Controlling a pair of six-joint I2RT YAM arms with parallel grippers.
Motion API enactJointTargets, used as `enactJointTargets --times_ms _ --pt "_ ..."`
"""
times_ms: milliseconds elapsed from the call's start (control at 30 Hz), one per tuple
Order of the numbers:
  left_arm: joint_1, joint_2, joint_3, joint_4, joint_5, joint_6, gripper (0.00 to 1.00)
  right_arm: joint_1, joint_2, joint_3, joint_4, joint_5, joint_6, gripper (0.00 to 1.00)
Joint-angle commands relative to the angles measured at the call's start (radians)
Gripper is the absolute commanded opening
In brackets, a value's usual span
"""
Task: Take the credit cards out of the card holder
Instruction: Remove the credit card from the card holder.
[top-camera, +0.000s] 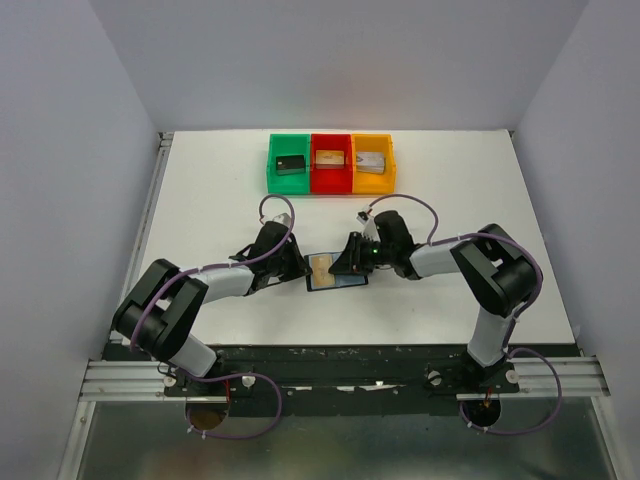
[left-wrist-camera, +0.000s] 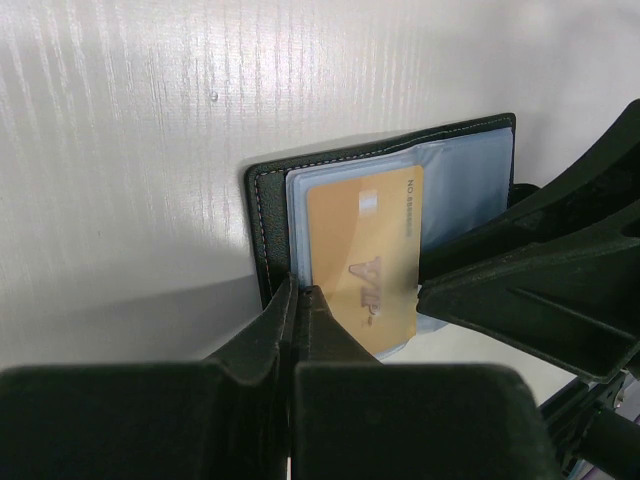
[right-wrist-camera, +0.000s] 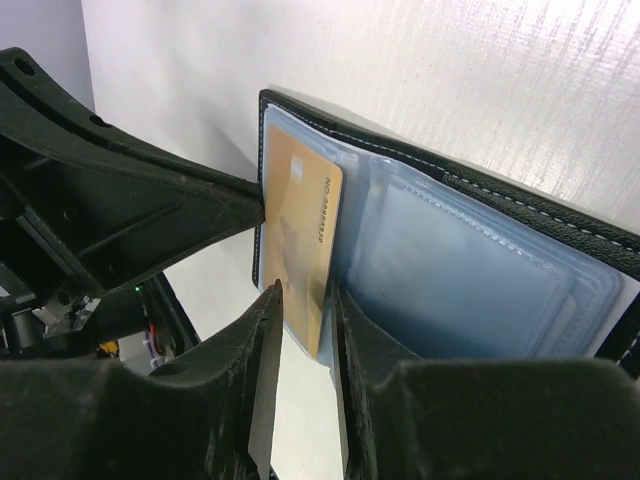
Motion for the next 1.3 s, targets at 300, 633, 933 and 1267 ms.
enactJointTargets --times_ms 300,633,933,1267 --pt "-0.015 0.035 -0.006 -0.037 -0.025 0.011 0.0 -0.024 0.056 -0.085 0.307 -0.131 0.125 0.34" --pt "-0.022 0.04 -0.012 -0.011 -0.009 0.006 0.0 -0.025 0.087 -0.076 0.373 -0.18 0.17 0.35" --pt "-0.038 0.046 -0.018 0.049 0.029 0.0 0.0 -0.025 0.102 -0.053 0.344 -0.186 0.17 0.36" --pt "-0.052 0.053 -0.018 0.086 0.057 0.003 0.0 -0.024 0.116 -0.035 0.303 -0.179 0.161 0.36"
